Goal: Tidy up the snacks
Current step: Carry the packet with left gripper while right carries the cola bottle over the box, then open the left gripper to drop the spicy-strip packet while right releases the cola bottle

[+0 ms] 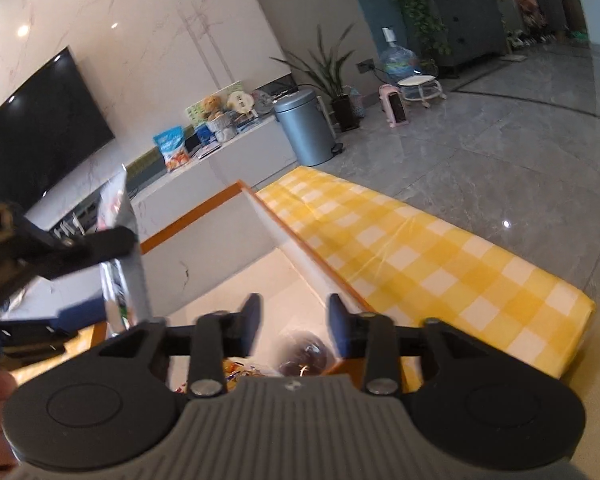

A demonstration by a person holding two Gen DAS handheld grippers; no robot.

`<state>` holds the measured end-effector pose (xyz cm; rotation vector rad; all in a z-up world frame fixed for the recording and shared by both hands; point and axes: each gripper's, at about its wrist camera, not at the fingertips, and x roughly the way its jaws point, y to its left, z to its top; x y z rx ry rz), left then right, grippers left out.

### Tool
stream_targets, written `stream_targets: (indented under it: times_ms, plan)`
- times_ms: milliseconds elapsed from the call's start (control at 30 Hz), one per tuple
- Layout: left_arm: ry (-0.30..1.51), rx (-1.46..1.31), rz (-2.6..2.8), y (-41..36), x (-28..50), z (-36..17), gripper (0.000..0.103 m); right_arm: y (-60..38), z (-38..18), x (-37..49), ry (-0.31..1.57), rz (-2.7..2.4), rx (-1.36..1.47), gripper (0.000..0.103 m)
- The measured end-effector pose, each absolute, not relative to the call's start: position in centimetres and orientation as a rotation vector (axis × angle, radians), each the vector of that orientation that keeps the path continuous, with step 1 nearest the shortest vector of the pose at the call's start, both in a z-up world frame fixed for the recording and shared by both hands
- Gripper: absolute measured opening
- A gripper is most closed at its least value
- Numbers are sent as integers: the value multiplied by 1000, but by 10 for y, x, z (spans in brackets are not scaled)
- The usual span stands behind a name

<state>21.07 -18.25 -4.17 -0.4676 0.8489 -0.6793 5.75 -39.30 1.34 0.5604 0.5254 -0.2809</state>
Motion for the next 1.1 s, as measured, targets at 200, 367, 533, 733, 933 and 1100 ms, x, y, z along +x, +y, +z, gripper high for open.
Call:
stream_targets:
  times_ms: [200, 367, 533, 733, 933, 1100]
  plan:
    - [935, -598, -632, -193, 229, -60, 74, -395, 15, 49, 483, -278, 585, 46]
    - [999, -678, -541, -200, 239, -80, 74, -397, 13, 47, 469, -271, 604, 47]
    - [1068, -747, -468, -202, 249, -102, 72, -398, 13, 47, 462, -264, 610, 48]
    - [1137, -672, -389, -199, 253, -109, 80, -397, 12, 49, 459, -260, 610, 49]
    - [1195, -651, -470, -191, 246, -97, 96, -400, 11, 47, 452, -252, 624, 49]
    - [1112, -574, -491, -184, 230, -75, 96, -409, 9, 42, 425, -232, 698, 49]
